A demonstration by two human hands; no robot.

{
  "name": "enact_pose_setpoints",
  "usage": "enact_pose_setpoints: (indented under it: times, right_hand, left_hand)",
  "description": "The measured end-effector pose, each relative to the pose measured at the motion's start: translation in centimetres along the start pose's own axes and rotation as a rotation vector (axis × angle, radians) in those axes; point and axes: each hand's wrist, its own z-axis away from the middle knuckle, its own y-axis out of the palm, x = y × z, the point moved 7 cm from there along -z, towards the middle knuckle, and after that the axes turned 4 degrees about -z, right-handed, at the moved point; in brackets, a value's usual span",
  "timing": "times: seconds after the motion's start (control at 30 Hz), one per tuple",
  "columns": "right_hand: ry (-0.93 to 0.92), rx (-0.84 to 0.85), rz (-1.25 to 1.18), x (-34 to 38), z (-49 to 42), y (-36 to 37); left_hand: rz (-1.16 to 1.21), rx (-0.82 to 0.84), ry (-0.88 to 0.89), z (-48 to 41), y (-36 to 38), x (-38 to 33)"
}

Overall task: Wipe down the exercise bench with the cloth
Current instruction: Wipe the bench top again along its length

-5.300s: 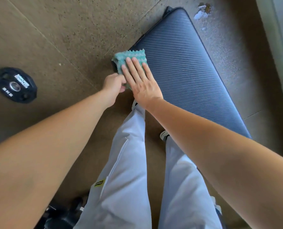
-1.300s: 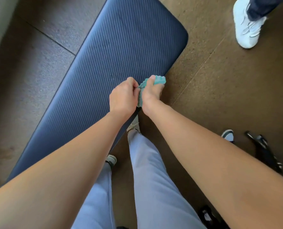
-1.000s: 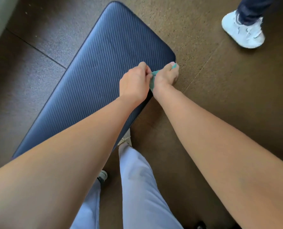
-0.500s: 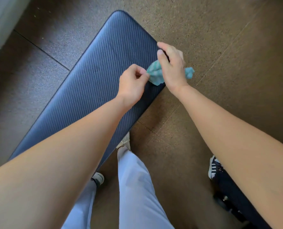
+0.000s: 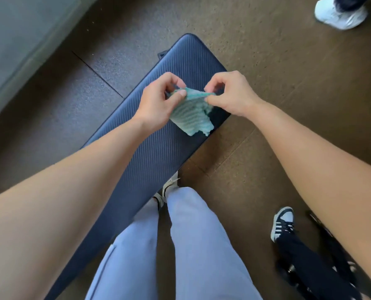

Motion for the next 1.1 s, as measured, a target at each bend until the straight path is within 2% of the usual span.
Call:
enact_pose_setpoints:
  times: [0.17,0.27,0.33,0.43,0.5,0.53,0.63,0.7,0.77,0.83,0.93,1.0,1.1]
  right_hand:
    - [-0.209,-0.224,0.072,5.6,0.8,-4.8]
    - [-0.277,-0.247,0.239,6.2,1.3,-5.2]
    - [-0.244,-0.169,0.345,4.9,1.6,-3.8]
    - [-0.046,0.084,0.44,0.5,3.1,-0.3]
    - [0.064,0.177,0.431,-1.8,3.9,1.6]
    - [0.076,0.191,0.42,-2.4,4.1,2.4]
    - [-0.048,0.178,0.303,-1.7,3.6,4.9]
    - [-0.179,0.174,0.231,-0.3,2.1,7.2]
    - [-0.274,0.182,0.232,0.7,0.2,9.5]
    - [-0.334,0.199,0.292,1.1,-1.8,11.9]
    - [-0.4,0.229,0.587,0.1,-4.0,14.5]
    - [-0.423,0.212,0.734,-0.7,-4.7,14.6]
    - [-0.402,0.155,0.816,-1.8,-5.7,12.7]
  left_hand:
    - [-0.145,-0.02,0.196,0.9,-5.0,-5.4]
    - [-0.221,-0.046,0.225,2.0,-5.6,-6.9]
    - [-0.278,-0.023,0.185,2.8,-4.1,-6.3]
    - [-0.382,0.21,-0.023,3.6,0.6,-2.3]
    - [-0.496,0.377,-0.195,4.3,3.4,1.0]
    - [-0.539,0.374,-0.255,4.4,4.2,2.1]
    - [-0.551,0.098,-0.332,3.9,4.0,3.7]
    - [-0.565,-0.069,-0.238,3.0,3.5,3.6]
    - [-0.607,-0.144,-0.132,2.3,3.3,3.6]
    - [-0.65,-0.143,-0.119,1.4,3.2,4.8]
    - [-0.736,-0.107,-0.153,1.2,3.3,7.1]
    - [-0.789,-0.121,-0.143,1.6,3.4,7.5]
    - [-0.805,-0.103,-0.202,2.0,4.3,7.6]
